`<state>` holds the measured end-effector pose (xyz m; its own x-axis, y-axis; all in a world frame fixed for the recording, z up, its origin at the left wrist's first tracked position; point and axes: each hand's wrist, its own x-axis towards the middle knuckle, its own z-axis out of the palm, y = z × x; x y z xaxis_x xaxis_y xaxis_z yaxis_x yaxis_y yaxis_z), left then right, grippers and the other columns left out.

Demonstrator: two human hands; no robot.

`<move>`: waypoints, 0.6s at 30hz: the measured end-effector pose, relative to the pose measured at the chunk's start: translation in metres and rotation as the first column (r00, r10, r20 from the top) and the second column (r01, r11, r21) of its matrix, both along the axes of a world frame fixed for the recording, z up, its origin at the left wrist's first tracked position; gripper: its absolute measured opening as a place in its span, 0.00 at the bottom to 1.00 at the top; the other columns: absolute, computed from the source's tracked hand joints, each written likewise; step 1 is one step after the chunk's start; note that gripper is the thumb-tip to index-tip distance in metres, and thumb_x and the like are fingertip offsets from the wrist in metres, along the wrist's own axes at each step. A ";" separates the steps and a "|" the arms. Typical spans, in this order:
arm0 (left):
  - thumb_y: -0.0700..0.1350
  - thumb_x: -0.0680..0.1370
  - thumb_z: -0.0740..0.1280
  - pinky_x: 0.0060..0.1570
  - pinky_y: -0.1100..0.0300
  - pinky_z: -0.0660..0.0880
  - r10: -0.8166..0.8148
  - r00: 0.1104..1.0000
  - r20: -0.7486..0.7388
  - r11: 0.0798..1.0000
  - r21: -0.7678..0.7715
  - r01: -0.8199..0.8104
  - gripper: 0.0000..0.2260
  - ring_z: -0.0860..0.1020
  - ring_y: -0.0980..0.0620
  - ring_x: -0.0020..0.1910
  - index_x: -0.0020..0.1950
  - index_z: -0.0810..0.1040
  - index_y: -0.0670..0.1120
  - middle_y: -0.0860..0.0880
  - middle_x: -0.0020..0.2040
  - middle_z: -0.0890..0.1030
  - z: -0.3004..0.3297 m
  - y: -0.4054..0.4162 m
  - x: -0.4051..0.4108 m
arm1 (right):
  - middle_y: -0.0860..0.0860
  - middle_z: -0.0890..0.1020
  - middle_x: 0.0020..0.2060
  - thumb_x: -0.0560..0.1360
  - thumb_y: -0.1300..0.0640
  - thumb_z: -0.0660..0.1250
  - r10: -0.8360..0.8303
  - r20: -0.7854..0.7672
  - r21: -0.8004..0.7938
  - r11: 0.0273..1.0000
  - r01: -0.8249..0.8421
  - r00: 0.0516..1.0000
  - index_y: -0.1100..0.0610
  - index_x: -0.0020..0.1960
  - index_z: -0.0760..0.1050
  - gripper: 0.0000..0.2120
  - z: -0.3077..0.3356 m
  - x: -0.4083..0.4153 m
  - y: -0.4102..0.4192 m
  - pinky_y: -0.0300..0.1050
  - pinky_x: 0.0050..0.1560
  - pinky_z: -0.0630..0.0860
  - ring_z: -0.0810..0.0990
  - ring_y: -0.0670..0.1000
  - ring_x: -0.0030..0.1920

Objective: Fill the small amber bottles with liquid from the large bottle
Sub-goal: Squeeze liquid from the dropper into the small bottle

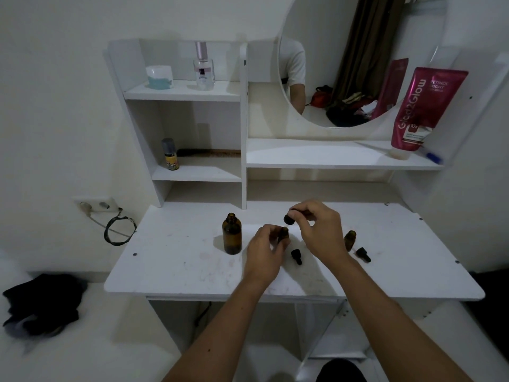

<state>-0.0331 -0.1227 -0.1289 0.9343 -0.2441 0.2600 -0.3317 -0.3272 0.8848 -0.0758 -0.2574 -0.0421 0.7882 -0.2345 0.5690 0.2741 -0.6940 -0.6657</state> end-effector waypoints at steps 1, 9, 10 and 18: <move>0.48 0.80 0.70 0.60 0.58 0.79 0.000 1.000 -0.007 1.000 0.003 0.000 0.09 0.79 0.59 0.56 0.61 0.78 0.53 0.58 0.56 0.82 0.000 0.000 0.000 | 0.47 0.84 0.40 0.77 0.65 0.72 -0.003 0.007 -0.009 1.000 0.003 1.000 0.58 0.45 0.84 0.04 0.000 0.001 0.001 0.32 0.47 0.78 0.83 0.42 0.43; 0.48 0.80 0.70 0.62 0.55 0.79 0.015 0.999 -0.032 1.000 0.023 -0.015 0.10 0.80 0.57 0.57 0.61 0.78 0.52 0.58 0.58 0.82 0.001 -0.001 -0.001 | 0.46 0.85 0.45 0.78 0.61 0.72 0.007 -0.042 -0.005 1.000 -0.007 0.999 0.58 0.51 0.84 0.04 0.000 0.005 0.003 0.27 0.49 0.76 0.83 0.37 0.46; 0.48 0.80 0.70 0.62 0.55 0.79 0.016 1.000 -0.025 1.000 0.024 -0.016 0.10 0.80 0.57 0.57 0.61 0.78 0.52 0.58 0.57 0.83 0.002 0.000 -0.001 | 0.47 0.85 0.46 0.78 0.60 0.72 0.009 -0.058 0.002 1.000 -0.009 0.998 0.58 0.53 0.84 0.05 0.000 0.006 0.003 0.26 0.49 0.76 0.83 0.37 0.47; 0.47 0.80 0.70 0.63 0.55 0.79 0.006 0.999 -0.032 1.000 0.016 -0.005 0.10 0.80 0.57 0.57 0.61 0.78 0.52 0.57 0.58 0.82 0.003 0.000 -0.003 | 0.47 0.85 0.39 0.77 0.66 0.72 -0.031 -0.033 0.038 0.999 0.032 0.999 0.58 0.43 0.84 0.06 -0.001 0.007 0.005 0.33 0.46 0.78 0.84 0.43 0.42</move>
